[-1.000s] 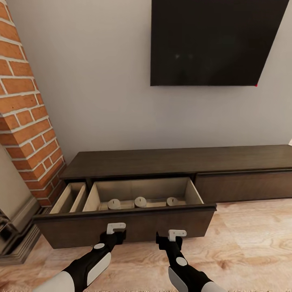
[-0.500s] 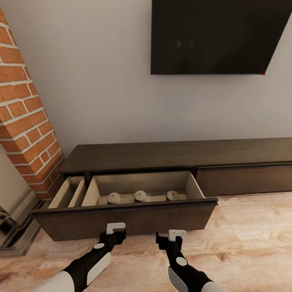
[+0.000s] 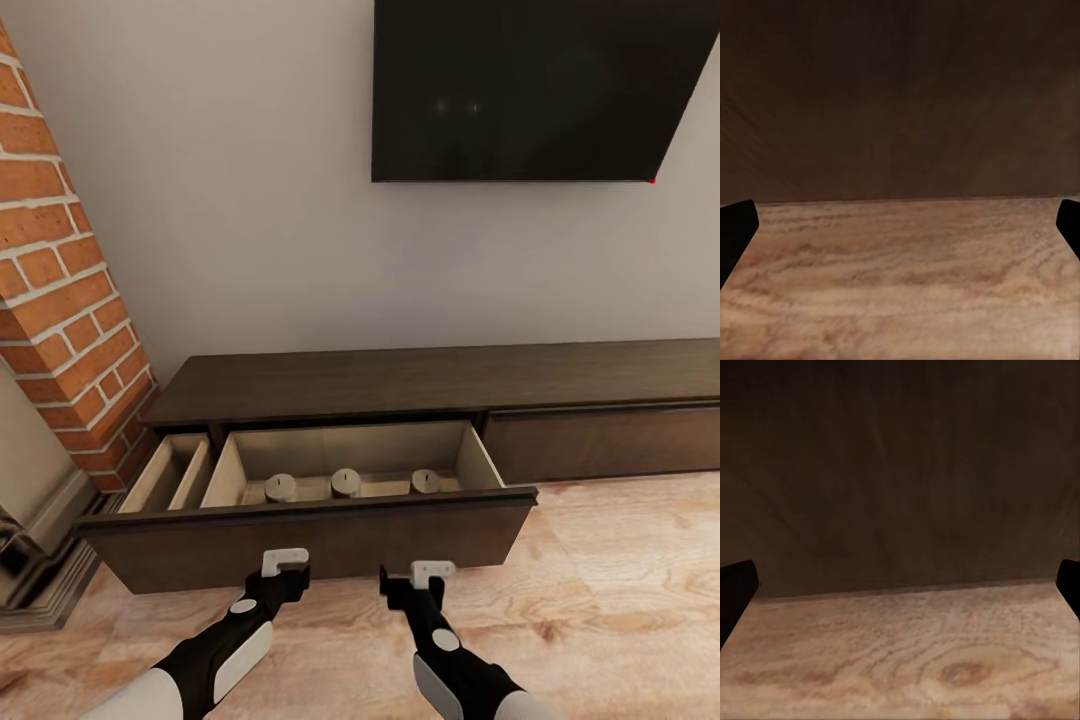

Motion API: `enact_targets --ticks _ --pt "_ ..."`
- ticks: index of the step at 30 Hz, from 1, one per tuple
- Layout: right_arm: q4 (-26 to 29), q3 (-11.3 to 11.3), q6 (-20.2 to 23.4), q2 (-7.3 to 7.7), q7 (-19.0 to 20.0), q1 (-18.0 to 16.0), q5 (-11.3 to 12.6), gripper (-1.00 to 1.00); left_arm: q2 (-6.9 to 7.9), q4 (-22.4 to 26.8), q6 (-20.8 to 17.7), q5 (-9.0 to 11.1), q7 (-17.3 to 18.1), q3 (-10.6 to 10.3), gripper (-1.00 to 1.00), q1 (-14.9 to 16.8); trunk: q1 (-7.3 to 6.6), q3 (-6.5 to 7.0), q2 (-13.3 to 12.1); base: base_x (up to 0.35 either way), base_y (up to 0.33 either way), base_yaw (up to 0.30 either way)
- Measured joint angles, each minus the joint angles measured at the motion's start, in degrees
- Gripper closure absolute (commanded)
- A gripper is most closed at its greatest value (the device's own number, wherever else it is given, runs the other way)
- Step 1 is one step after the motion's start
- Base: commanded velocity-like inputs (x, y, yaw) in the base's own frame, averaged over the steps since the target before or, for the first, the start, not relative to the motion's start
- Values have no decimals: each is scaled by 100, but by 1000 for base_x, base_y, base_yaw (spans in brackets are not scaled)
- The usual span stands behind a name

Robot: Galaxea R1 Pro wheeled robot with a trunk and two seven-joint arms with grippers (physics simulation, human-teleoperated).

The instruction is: Place each of the two pumpkins and all three candles from the living room inside a cabinet in the living room (use any cabinet), then make sure every cabinet is closed, and position the cauldron so it is next to a table in the living room.

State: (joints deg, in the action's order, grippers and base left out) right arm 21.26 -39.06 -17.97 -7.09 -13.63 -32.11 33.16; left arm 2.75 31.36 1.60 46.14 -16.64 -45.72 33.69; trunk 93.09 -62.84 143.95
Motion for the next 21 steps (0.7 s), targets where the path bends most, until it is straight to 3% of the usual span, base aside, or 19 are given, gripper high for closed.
enact_targets --ticks 21 --pt "91 2 36 -4 24 -16 -43 -100 -11 -60 -28 2 -32 -24 -100 0 0 0 0 103 0 0"
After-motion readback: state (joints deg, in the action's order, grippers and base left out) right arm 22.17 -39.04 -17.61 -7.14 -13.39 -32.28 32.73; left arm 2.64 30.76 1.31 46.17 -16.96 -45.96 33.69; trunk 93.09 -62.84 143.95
